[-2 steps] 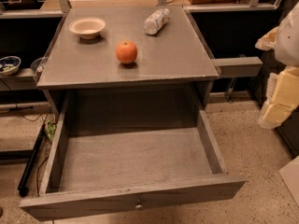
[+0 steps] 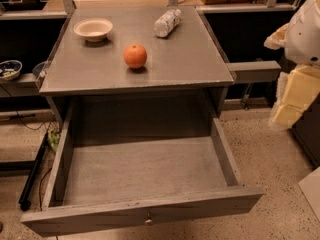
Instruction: Place orange into top drawer
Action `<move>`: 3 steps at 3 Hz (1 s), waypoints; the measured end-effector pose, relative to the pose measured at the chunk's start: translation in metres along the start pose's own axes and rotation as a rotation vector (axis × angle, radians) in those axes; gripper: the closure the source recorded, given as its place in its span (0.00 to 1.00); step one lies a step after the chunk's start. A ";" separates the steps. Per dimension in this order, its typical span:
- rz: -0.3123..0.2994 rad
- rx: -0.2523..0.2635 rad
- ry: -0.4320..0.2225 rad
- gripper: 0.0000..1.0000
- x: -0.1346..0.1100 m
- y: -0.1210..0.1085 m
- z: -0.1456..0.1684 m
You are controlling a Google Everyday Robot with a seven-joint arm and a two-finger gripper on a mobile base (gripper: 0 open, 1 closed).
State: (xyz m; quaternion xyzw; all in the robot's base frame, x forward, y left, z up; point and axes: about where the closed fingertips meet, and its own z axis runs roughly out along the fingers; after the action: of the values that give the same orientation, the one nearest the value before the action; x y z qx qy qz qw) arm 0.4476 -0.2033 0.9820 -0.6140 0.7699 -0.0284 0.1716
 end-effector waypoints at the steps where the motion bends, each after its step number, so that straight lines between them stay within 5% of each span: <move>1: -0.046 -0.020 -0.033 0.00 -0.024 -0.006 0.007; 2: -0.126 -0.064 -0.093 0.00 -0.082 -0.013 0.032; 3: -0.126 -0.063 -0.094 0.00 -0.082 -0.013 0.032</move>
Offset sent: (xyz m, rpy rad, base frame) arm 0.0336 0.0796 -0.0088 0.0500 0.0392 0.1928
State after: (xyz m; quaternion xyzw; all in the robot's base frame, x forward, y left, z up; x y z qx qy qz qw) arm 0.4850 -0.1226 0.9743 -0.6671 0.7213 0.0139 0.1858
